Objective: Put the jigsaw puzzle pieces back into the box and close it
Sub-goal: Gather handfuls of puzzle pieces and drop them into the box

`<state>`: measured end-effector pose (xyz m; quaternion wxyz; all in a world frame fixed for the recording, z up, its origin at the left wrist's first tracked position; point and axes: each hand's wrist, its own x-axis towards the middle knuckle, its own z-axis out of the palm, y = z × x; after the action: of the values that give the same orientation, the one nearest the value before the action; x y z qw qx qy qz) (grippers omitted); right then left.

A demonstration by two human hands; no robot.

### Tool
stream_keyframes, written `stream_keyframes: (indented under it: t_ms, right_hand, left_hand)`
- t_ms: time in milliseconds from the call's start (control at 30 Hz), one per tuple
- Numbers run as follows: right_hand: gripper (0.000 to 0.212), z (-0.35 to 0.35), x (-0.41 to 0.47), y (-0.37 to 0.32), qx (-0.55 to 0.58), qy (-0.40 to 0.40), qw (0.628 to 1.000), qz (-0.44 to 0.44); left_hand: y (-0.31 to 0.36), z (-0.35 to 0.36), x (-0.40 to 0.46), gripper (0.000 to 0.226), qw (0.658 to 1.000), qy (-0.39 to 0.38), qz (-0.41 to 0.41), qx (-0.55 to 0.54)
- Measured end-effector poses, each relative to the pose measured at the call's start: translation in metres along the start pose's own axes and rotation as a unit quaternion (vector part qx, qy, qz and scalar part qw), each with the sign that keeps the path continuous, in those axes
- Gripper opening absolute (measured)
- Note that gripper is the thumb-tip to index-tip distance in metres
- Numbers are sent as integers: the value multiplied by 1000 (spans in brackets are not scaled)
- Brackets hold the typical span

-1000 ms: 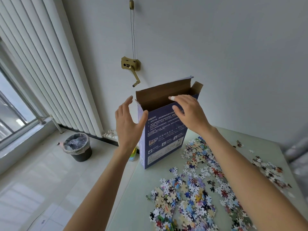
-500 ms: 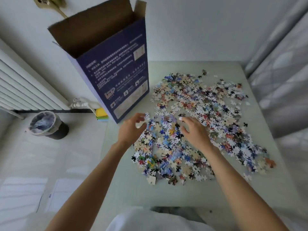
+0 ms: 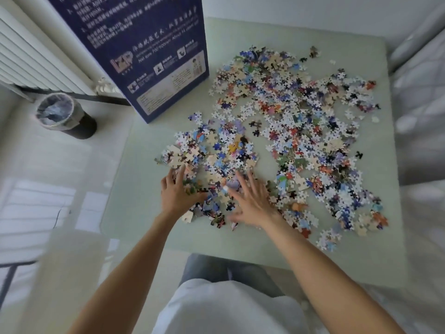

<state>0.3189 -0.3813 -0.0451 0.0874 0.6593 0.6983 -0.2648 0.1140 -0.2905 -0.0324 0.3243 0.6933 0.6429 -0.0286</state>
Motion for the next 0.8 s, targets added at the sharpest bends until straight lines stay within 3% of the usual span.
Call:
stream_keyframes:
  t_ms: [100,233,367,467,567,667,800]
  right_hand:
    - [68,3,14,10,12,54,998,3]
    - [43,-16,31,38,66,161,984,46]
    - [28,-43,51,58,151,218,961,72]
    - [43,-62,71,60,200,234,942,135]
    - [74,-72,88,52,113,138,960,216]
    - [87,-71,96,36,87,94,971,203]
    - [84,-64,93,23,175,115,966,151]
  left_hand:
    - [18,13,3,109,999,-10,45,16]
    - [38,18,17,88,994,-8,110,7]
    - [33,2,29,51,985,104,100,-93]
    - [12,-14,46,66,980,194,13,-37]
    - [9,-24,66,102,989,107,-98,0]
    - [35,-18,80,112,999,38,-21,28]
    - [70,-4,79,120,995,-47,75,36]
